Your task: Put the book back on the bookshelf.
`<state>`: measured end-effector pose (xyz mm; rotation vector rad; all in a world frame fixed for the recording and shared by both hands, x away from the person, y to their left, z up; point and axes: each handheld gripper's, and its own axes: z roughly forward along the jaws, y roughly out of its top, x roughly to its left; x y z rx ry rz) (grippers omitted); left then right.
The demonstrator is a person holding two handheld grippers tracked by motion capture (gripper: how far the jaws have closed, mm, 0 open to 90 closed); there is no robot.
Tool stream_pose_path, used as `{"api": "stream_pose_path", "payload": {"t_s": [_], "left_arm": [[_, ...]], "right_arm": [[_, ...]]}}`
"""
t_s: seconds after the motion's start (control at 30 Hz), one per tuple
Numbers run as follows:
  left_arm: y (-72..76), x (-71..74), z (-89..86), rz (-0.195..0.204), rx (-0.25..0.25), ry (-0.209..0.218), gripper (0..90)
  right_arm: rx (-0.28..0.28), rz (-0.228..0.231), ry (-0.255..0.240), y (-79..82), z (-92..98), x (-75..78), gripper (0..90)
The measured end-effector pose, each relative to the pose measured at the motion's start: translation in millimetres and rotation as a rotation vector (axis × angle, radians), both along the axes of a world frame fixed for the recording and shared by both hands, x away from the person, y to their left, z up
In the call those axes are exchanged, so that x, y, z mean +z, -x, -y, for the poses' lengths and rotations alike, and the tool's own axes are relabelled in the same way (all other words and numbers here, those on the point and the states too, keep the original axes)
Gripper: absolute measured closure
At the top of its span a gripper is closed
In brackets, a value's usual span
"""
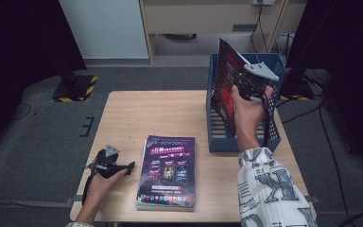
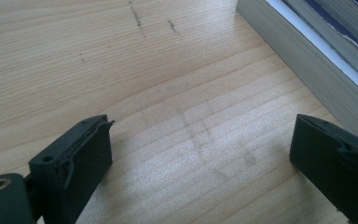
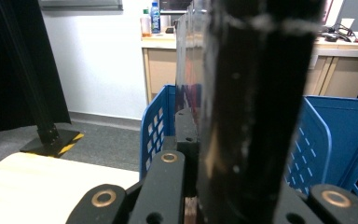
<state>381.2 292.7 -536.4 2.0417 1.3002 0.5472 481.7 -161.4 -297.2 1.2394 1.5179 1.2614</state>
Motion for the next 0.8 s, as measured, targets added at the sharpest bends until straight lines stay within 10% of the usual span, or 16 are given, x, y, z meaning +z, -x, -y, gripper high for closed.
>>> {"api": "stream_pose_path", "payload": {"t_s": [0.8], "left_arm": [[-0.2,-0.1,0.2,-0.001,0.001,0.003,4.5]], "right_arm": [[-0.022,0.043,0.014,-4.7,-10.2,-18.6,86.9]]}}
